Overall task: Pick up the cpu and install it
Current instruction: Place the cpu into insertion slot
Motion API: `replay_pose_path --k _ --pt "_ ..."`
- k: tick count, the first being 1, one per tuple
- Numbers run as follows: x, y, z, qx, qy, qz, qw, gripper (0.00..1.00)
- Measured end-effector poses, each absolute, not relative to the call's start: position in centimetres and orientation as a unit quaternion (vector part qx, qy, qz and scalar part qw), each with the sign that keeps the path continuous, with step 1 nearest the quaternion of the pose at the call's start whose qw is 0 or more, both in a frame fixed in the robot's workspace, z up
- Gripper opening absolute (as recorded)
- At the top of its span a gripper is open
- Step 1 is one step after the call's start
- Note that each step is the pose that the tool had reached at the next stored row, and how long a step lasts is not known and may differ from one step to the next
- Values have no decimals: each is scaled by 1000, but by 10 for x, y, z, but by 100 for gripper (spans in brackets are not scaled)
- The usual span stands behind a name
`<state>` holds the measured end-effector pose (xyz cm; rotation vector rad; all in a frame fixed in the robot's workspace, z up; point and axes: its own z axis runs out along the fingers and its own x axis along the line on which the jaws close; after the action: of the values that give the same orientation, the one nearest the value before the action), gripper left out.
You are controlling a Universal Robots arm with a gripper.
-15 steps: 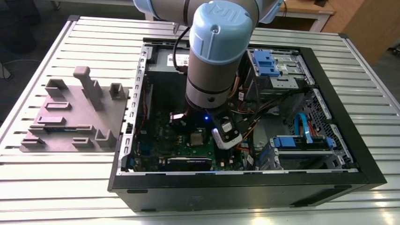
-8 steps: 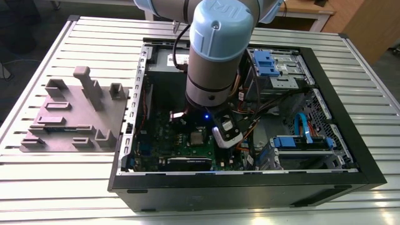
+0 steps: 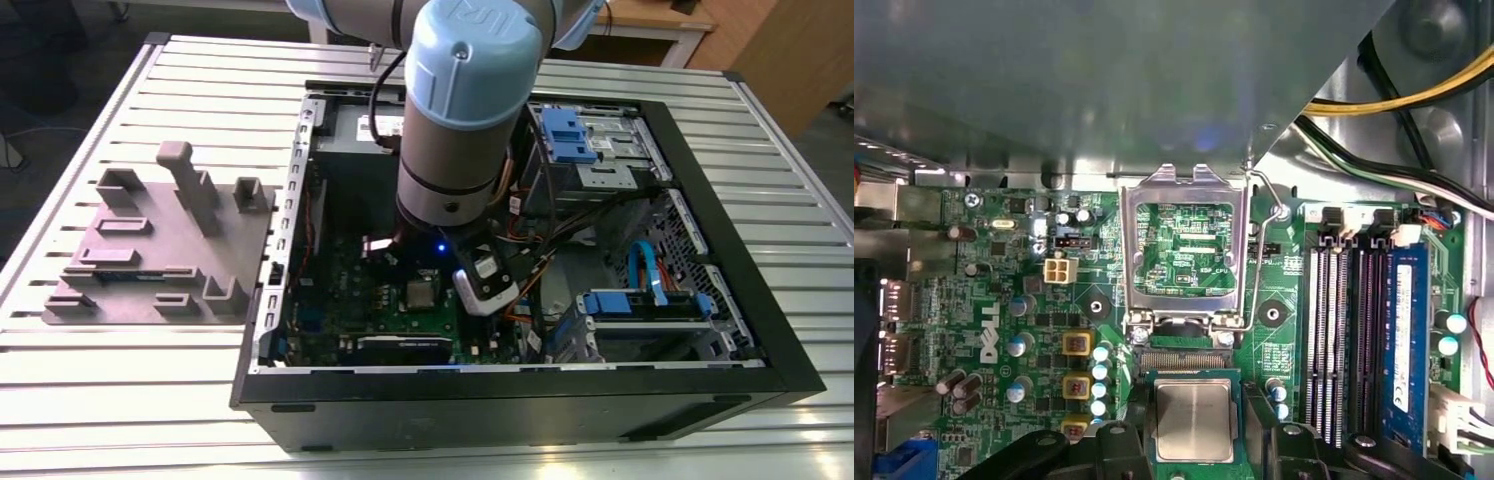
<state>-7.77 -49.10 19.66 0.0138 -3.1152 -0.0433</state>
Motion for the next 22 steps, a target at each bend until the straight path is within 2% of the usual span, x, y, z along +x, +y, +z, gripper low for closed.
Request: replay_pose_path --k 22 --pt "-81 -491 193 -26 -999 -18 17 46"
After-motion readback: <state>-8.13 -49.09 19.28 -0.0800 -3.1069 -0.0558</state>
